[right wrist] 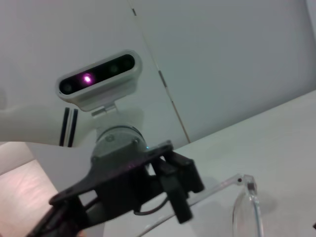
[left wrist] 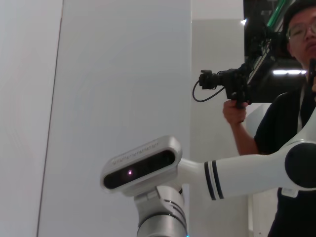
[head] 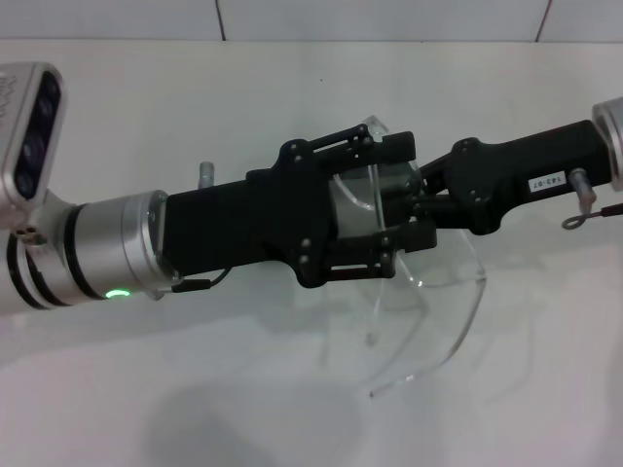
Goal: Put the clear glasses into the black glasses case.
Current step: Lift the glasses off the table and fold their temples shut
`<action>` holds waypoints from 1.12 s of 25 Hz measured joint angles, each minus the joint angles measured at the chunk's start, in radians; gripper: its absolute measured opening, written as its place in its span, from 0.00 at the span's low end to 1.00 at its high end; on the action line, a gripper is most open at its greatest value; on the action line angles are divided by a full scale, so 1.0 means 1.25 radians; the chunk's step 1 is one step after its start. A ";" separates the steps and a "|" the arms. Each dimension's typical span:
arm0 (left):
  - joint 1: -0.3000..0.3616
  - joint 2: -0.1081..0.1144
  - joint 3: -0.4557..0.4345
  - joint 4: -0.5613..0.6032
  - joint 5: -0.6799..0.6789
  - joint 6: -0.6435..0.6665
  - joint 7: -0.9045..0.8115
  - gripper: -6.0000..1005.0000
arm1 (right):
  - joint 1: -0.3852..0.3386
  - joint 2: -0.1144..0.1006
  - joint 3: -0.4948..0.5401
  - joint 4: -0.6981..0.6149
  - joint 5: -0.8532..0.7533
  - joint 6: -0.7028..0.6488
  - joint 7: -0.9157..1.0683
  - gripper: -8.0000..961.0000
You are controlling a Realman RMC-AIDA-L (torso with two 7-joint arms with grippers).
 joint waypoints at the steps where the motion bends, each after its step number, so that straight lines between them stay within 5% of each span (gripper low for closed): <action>1: 0.000 0.001 0.000 0.002 -0.001 0.005 -0.003 0.79 | -0.003 -0.002 0.002 -0.001 0.000 0.003 0.000 0.13; 7: -0.001 0.006 -0.006 0.005 -0.004 0.011 -0.014 0.79 | -0.015 -0.013 0.025 -0.001 0.000 0.000 -0.004 0.13; 28: -0.041 0.001 0.000 -0.031 0.050 -0.023 -0.047 0.79 | -0.020 0.001 0.017 -0.026 0.007 -0.027 -0.007 0.13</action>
